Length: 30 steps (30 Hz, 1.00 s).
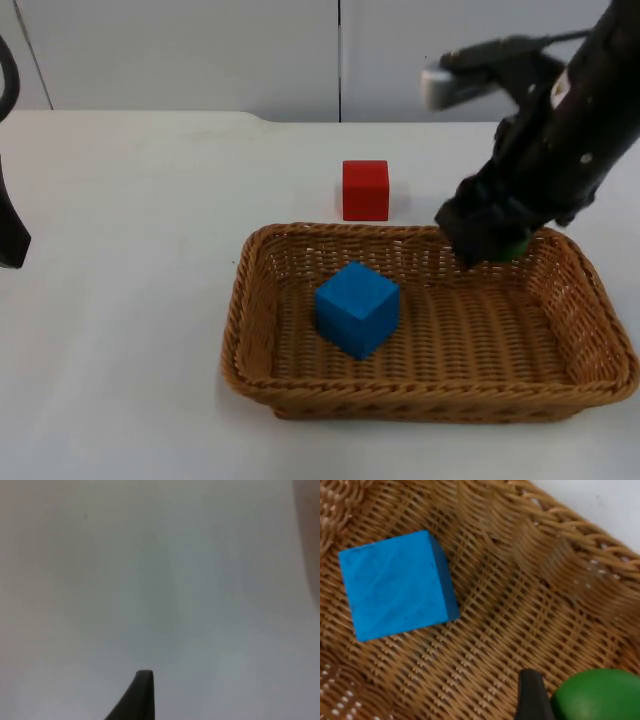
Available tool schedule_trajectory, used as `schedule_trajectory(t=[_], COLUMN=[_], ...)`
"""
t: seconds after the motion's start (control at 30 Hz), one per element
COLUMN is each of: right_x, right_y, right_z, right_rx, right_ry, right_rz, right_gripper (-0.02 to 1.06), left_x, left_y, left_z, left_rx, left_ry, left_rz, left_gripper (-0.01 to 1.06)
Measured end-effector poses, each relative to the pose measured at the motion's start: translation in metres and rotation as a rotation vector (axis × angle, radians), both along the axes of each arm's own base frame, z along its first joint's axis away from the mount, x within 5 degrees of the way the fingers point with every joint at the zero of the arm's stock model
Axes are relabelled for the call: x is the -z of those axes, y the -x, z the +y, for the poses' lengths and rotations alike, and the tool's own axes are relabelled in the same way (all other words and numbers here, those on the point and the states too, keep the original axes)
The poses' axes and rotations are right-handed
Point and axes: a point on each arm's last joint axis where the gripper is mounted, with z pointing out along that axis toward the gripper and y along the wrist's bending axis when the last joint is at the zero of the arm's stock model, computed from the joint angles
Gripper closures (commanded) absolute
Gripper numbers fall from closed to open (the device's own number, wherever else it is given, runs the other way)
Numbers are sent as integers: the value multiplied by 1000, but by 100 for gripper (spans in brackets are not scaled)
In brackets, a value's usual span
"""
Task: Place all geometric objects except the red cube into the basket.
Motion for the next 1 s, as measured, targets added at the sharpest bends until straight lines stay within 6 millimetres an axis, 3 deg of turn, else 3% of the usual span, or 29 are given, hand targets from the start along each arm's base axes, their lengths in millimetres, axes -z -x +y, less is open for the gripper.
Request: schedule_trajectory(t=[0.17,0.3,0.37,0.5,0.7,0.87,0.97,1.0], right_x=[29,47,50,52,51,26,-19,-47], right_y=[-3,-4,-4,-4,-4,-4,1,7], right_z=[2,2,2,2,2,2,-1,-4], right_rx=[0,0,0,0,0,0,0,1], right_ry=[34,58,61,63,61,27,-33,-69], right_rz=[57,97,102,105,102,44,-55,-112], right_gripper=[88,65,59,34,30,30,30,30], left_x=[0,0,0,0,0,0,0,0], left_y=[0,0,0,0,0,0,0,0], left_z=[0,0,0,0,0,0,0,0], left_rx=[0,0,0,1,1,1,0,0], left_ry=[0,0,0,0,0,0,0,0], left_rz=[0,0,0,0,0,0,-2,-2], left_gripper=[0,0,0,0,0,0,0,0])
